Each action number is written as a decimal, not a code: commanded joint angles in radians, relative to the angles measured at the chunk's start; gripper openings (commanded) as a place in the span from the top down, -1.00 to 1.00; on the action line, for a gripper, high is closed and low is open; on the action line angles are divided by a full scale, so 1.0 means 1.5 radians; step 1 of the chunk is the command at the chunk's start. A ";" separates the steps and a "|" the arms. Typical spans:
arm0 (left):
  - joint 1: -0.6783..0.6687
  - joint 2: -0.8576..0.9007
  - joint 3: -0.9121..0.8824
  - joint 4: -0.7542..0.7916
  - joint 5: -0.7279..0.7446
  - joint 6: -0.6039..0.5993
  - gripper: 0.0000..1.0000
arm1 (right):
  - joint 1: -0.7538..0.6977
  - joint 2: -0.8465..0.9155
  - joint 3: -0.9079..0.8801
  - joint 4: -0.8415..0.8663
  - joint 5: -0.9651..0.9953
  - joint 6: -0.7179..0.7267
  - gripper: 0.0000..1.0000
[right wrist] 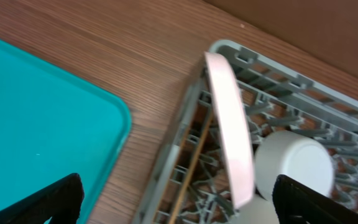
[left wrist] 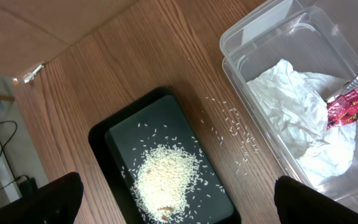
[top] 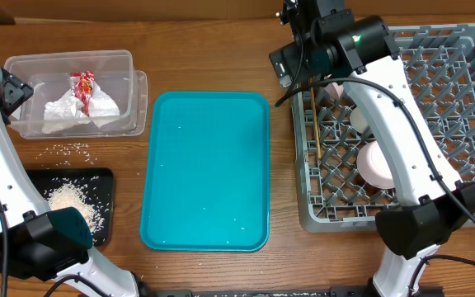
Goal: Sort waste into correct bins and load items into the dishwasher
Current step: 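Lower the plate upright into the rack slots beside the chopsticks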
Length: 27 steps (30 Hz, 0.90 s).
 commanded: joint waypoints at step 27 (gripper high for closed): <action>0.002 -0.015 0.005 0.001 -0.003 -0.011 -1.00 | -0.113 0.106 -0.002 0.018 0.012 -0.027 0.01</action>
